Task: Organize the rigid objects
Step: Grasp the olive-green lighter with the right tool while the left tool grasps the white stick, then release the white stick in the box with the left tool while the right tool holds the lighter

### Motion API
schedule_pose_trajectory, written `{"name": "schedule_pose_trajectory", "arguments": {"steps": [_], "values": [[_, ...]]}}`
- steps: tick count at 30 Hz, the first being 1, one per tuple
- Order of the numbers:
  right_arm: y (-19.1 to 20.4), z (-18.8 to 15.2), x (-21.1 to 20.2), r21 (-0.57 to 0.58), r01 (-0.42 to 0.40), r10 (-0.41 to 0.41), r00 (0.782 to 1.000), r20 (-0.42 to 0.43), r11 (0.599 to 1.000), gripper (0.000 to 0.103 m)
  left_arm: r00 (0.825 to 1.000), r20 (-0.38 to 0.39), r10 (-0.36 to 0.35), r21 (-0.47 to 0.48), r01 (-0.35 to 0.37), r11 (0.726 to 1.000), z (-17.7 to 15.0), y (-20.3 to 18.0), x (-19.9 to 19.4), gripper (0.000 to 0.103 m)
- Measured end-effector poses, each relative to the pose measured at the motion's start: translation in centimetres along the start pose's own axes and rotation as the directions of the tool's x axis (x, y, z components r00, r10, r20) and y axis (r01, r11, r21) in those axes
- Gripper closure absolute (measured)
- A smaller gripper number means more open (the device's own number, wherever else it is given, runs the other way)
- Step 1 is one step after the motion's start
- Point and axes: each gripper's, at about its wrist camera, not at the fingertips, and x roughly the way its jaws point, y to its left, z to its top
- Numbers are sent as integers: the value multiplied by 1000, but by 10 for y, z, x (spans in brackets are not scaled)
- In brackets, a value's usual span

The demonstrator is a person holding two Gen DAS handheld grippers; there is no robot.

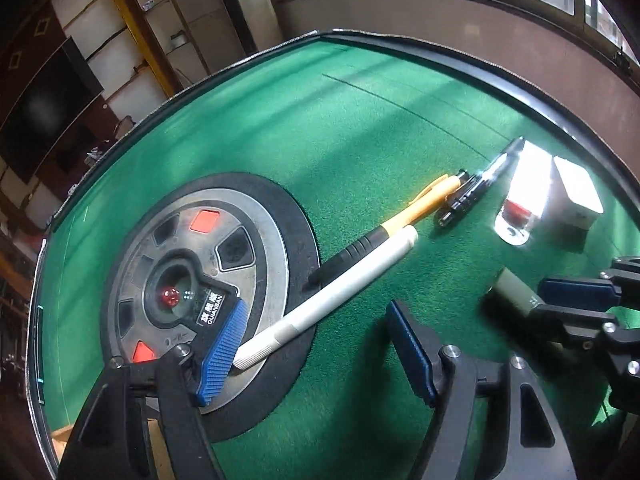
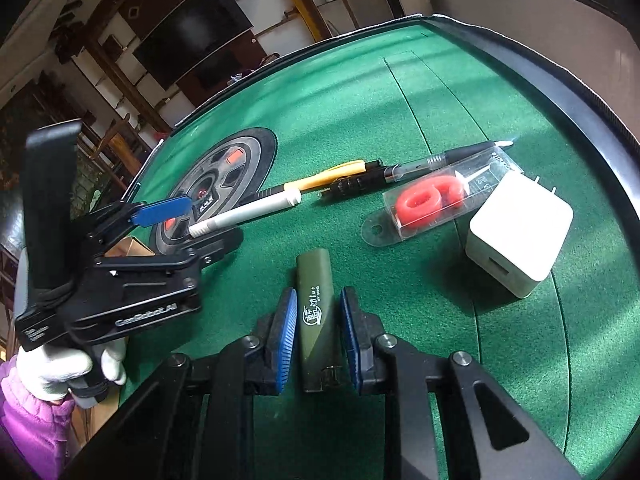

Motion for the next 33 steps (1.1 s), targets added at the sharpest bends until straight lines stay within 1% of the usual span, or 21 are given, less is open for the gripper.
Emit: {"name": "schedule_pose_trajectory", "arguments": {"steps": [1,2,3,4,5,6,7,10,13,16,21,23,26,29,33], "values": [[0,0,0,-3,2,-2,1000,0,1000,82,1000,-6,-27,-10,27,1000,0,2,0,32],[1,0,1,-7,6,-6,1000,1,1000,82,998,-11,-65,-29,65,997,0,3,-1,52],[1,0,1,-9,8,-8,1000,1,1000,81,996,-22,-83,-38,82,996,-1,2,-2,80],[1,1,1,-9,9,-9,1000,0,1000,81,996,-25,-89,-34,88,995,-3,0,-4,86],[2,1,1,-8,9,-9,1000,1,1000,81,997,-24,-80,-20,79,997,-6,-4,-7,91],[1,1,1,-7,9,-9,1000,1,1000,81,998,-19,-68,-4,68,998,-10,-8,-10,91],[1,0,1,-6,8,-8,1000,2,1000,81,997,-20,-71,0,71,997,-14,-11,-14,91],[0,0,1,-2,3,-3,1000,3,1000,81,992,-42,-121,-29,120,992,-28,-13,-26,92],[-1,-1,1,2,2,-2,1000,3,1000,81,992,-52,-117,-43,114,992,-41,-18,-37,91],[-1,0,1,1,1,-1,1000,3,1000,81,995,-43,-88,-56,86,995,-42,-24,-36,91],[-2,0,1,1,-7,7,1000,5,1000,80,998,-17,-62,-95,60,994,-38,-31,-32,91],[-3,-1,0,1,-13,13,1000,6,1000,80,997,-12,-81,-120,79,990,-40,-29,-33,91],[-3,-2,0,1,-23,23,1000,8,1000,78,996,12,-91,-156,92,984,-52,-26,-45,92],[-3,-2,0,-5,-25,25,1000,9,1000,76,992,51,-116,-200,124,972,-61,-19,-64,91],[-1,-2,0,-17,-32,32,999,11,999,72,983,126,-131,-241,159,957,-82,-11,-104,91]]}}
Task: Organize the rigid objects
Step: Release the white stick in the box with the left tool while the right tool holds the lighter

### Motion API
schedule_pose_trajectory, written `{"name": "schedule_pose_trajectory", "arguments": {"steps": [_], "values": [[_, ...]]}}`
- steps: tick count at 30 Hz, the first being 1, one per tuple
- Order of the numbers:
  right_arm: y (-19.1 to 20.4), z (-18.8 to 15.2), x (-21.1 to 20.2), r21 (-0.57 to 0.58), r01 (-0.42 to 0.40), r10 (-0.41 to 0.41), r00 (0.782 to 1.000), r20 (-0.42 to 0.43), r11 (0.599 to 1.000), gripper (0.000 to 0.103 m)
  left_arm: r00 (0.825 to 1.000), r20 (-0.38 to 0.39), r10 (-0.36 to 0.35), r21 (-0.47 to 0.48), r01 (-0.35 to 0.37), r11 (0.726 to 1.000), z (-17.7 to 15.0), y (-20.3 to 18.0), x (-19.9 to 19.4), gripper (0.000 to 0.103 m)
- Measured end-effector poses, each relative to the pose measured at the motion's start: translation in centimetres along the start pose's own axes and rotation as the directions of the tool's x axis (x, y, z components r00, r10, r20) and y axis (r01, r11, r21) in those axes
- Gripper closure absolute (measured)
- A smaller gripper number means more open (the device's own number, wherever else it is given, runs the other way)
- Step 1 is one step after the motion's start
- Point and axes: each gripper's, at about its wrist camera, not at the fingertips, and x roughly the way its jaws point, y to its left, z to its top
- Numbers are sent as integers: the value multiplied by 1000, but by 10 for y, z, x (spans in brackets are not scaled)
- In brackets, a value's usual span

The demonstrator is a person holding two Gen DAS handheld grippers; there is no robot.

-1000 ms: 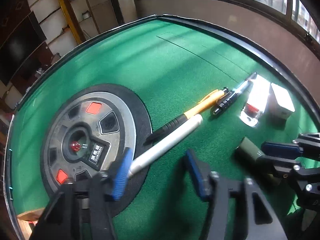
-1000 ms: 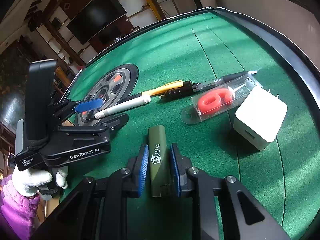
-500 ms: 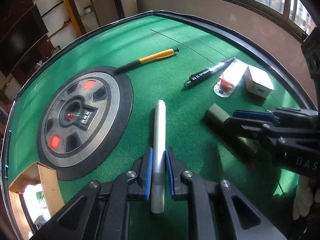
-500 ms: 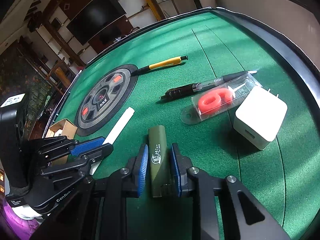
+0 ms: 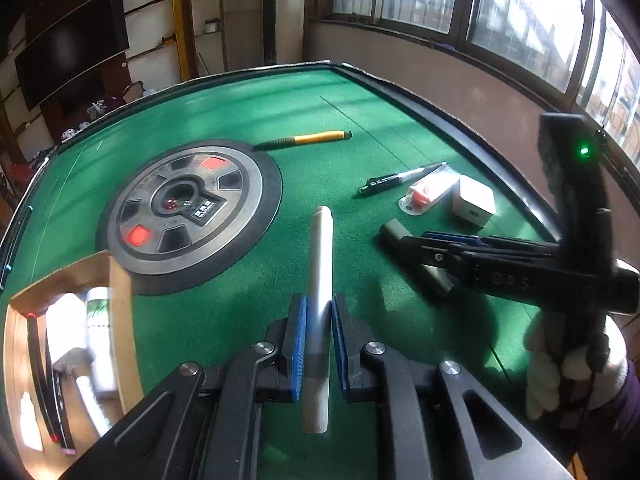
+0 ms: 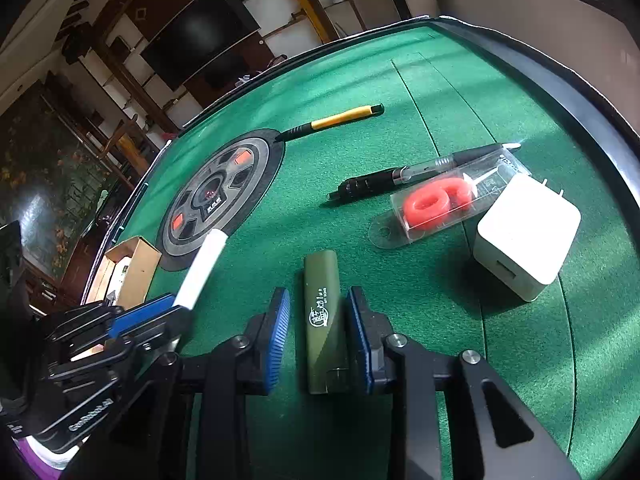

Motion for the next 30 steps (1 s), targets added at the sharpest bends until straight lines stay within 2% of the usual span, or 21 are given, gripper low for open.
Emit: {"name": "schedule_pose_trajectory", "arguments": {"steps": [5,7,9,13,15,18,19,20,24,27,30], "values": [[7,-2,1,-49,16,-15,1000,14,999,66,996,84,-43,-113,52,992,-30,28,-61,91],[11,-3,2,-69,34,-33,999,19,997,66,994,109,-28,-176,47,983,-46,49,-83,91],[15,-4,2,-91,58,-56,998,23,994,66,992,124,21,-241,9,970,-65,74,-104,91],[31,-7,7,-179,157,-156,988,21,971,66,986,105,127,-386,-77,919,-108,130,-135,91],[44,-10,12,-246,233,-236,972,20,941,66,981,77,180,-438,-129,890,-129,153,-144,91],[58,-15,18,-314,321,-331,943,25,893,71,979,19,204,-498,-168,851,-152,182,-144,91],[59,-15,18,-313,314,-327,945,14,896,81,977,-1,211,-509,-182,841,-157,188,-141,91],[59,-15,18,-305,305,-320,947,0,902,83,977,-16,214,-519,-191,833,-162,192,-138,91],[53,-17,12,-249,284,-297,955,-15,926,83,982,-56,180,-533,-181,826,-167,203,-121,91],[48,-16,2,-179,210,-220,975,-38,961,83,978,-101,181,-522,-207,828,-161,207,-106,91],[57,-16,-12,-149,132,-138,990,-34,980,83,974,-140,180,-529,-227,817,-157,216,-93,90]]}}
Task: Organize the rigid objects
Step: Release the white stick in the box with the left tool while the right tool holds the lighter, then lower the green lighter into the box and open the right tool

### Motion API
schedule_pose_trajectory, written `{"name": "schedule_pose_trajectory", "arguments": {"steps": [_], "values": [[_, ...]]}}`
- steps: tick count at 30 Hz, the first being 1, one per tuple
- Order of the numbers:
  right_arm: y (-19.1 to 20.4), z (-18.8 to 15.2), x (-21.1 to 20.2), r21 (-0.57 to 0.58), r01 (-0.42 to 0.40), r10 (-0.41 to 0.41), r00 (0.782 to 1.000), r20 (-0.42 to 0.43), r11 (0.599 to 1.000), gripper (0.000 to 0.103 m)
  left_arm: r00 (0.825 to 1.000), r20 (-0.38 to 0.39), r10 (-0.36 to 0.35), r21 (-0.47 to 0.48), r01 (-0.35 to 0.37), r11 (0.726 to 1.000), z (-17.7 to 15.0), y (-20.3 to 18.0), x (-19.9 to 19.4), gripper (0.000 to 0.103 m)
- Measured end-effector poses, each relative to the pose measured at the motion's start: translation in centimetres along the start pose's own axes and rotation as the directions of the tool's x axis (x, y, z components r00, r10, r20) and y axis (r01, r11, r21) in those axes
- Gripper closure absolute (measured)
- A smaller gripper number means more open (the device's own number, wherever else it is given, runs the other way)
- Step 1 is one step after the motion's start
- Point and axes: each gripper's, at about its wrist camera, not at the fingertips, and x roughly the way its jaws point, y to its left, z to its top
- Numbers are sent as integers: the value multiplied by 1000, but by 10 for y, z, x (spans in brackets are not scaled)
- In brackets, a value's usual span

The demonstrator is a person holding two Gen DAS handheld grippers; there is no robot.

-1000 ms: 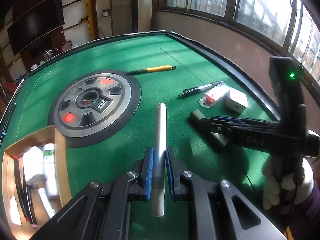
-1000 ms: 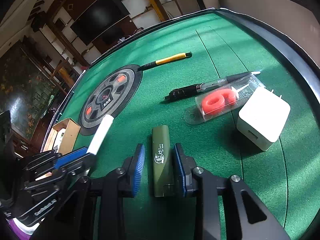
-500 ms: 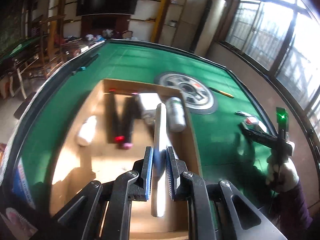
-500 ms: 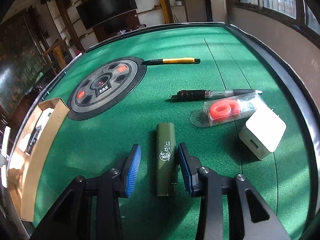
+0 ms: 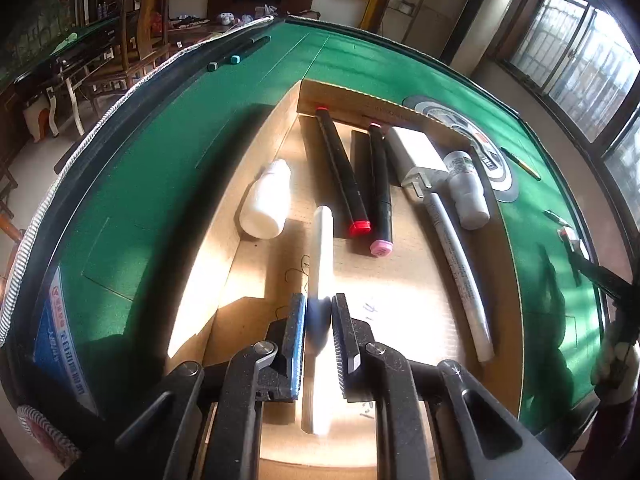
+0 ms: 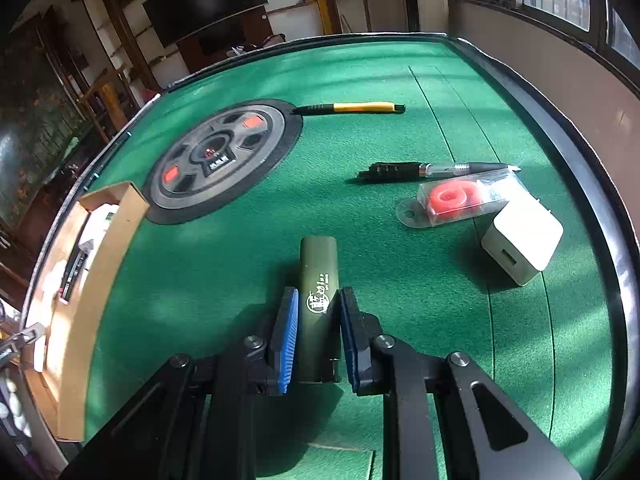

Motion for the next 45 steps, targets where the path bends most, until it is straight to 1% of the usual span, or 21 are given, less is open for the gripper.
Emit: {"name": "schedule_pose_trajectory", "arguments": {"steps": [4,5,6,7,8,10,11,12,14,17,20,25,26,29,30,33,36,39,41,43,45], "values": [[25,3,-19,-17,-104,104,995,12,994,83,1000,-1,21,2,-21,1000,9,-2,11,89],[34,4,-22,-25,-129,129,992,12,991,83,1000,3,23,-1,-23,1000,10,-1,11,85],[44,4,-24,-33,-158,158,987,7,987,83,1000,7,19,-10,-19,1000,11,0,11,75],[54,5,-25,-38,-190,190,982,-1,981,83,1000,12,14,-24,-13,1000,12,2,10,69],[65,6,-26,-45,-218,218,976,-12,975,83,1000,24,6,-37,-5,999,12,3,7,66],[90,7,-24,-70,-265,263,964,-41,962,83,998,62,-10,-37,12,999,8,4,-5,66],[104,6,-23,-84,-287,283,957,-57,954,83,996,85,-14,-39,17,999,5,3,-13,62],[118,6,-21,-99,-310,303,950,-77,946,83,994,109,-21,-45,26,999,2,3,-21,55],[147,4,-13,-124,-348,334,935,-120,929,83,986,160,-40,-63,51,997,-8,6,-38,48],[187,-3,3,-139,-393,365,912,-189,909,83,973,228,-38,-84,59,995,-18,12,-59,39],[221,-14,21,-158,-406,363,900,-242,900,83,966,259,-26,-88,50,995,-22,20,-71,38],[254,-25,52,-172,-364,306,907,-289,916,83,959,281,-24,-116,59,992,-27,39,-78,36],[257,-26,57,-176,-343,285,914,-289,923,83,959,282,-29,-123,66,990,-29,42,-78,36],[268,-27,68,-229,-257,198,948,-250,939,83,958,283,-40,-139,83,987,-32,51,-79,36],[270,-26,72,-237,-238,180,953,-242,942,83,958,285,-42,-142,85,986,-33,54,-80,36],[271,-24,79,-240,-210,150,958,-245,948,83,958,285,-39,-152,85,985,-34,58,-81,36],[269,-24,77,-225,-219,167,959,-230,950,82,957,287,-39,-158,87,983,-36,62,-83,34],[262,-22,69,-204,-250,204,953,-222,946,78,957,285,-51,-162,101,982,-36,62,-81,33],[256,-20,60,-200,-260,221,955,-200,945,76,955,286,-81,-147,128,981,-36,58,-82,33],[244,-18,48,-201,-269,237,956,-171,942,75,947,295,-130,-120,171,978,-38,51,-84,32],[227,-15,33,-199,-274,250,958,-139,941,74,939,300,-166,-82,198,977,-40,41,-87,30]]}}
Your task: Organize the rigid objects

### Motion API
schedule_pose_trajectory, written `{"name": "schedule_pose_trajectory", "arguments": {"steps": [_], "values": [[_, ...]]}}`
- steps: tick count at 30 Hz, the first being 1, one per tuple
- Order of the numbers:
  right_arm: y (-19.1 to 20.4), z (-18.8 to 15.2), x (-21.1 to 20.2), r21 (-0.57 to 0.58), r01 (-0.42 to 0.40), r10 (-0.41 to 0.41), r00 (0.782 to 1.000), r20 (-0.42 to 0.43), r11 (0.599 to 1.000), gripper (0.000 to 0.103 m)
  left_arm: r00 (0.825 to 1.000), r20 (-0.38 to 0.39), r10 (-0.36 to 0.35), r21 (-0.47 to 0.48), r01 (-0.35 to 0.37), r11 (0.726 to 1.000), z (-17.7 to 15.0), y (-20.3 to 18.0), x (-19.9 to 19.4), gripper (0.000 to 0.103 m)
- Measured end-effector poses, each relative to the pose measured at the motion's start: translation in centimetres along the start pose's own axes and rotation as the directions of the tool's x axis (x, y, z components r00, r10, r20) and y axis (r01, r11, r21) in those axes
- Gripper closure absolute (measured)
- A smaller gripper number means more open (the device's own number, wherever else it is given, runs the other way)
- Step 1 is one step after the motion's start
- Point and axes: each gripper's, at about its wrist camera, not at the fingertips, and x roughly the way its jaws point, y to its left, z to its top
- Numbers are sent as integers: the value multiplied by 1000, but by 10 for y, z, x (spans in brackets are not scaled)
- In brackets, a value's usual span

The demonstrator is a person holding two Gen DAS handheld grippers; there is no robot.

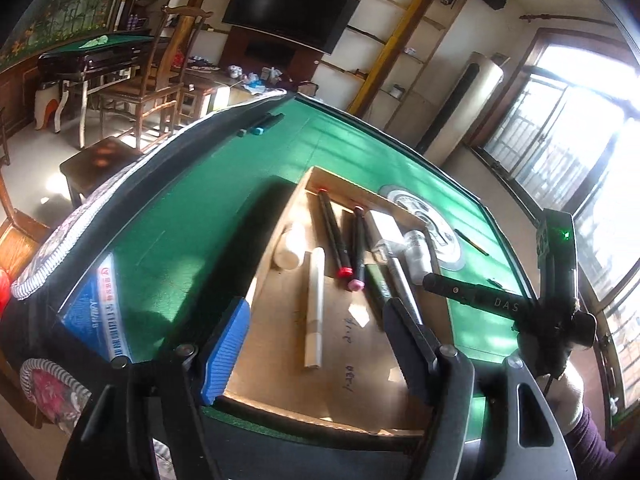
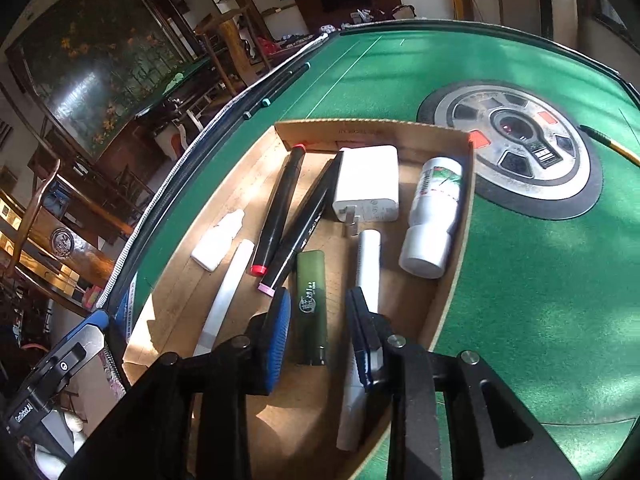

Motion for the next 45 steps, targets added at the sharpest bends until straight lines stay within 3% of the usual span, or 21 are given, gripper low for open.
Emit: {"name": "schedule_pose_trajectory", "arguments": {"steps": [2,5,8,11,15,18,20,23,27,30,32,35,41,45], "values": [[-19,0,-18,10,22,-22,999,32,1000,67,999,1,-34,32,34,999,-2,-12,0,29],[-63,8,-46,29,130,-132,989,69,991,64,997,-1,-71,65,71,995,-4,-30,3,29],[-124,26,-75,106,261,-273,955,119,959,64,997,-14,-79,77,80,994,-5,-46,9,29],[-189,53,-90,206,318,-349,927,135,925,64,995,-48,-85,78,89,993,-7,-58,19,29],[-245,88,-82,262,352,-389,915,108,899,64,995,-75,-67,91,74,993,-8,-70,29,29],[-270,113,-61,271,352,-381,923,58,896,64,995,-90,-53,91,61,994,-7,-75,36,29],[-280,130,-42,245,393,-408,913,14,886,64,994,-104,-46,91,55,994,-6,-77,42,29],[-290,148,-12,181,412,-412,910,-41,893,64,991,-126,-35,90,46,995,-3,-78,52,29],[-290,159,21,17,468,-464,880,-102,884,64,989,-143,-30,87,42,995,0,-78,64,29],[-292,159,28,-17,450,-449,887,-102,893,63,986,-161,-31,84,45,995,0,-79,73,29],[-288,156,28,-47,466,-469,877,-103,883,72,984,-176,-34,82,49,995,-2,-81,78,29],[-283,148,23,-18,419,-418,898,-139,908,94,980,-193,-45,85,63,994,-5,-87,81,29],[-243,109,14,-2,339,-334,924,-187,941,95,980,-188,-61,108,83,991,-8,-100,71,29],[-210,59,-4,39,231,-216,949,-228,972,95,979,-181,-89,131,114,985,-11,-112,60,29]]}}
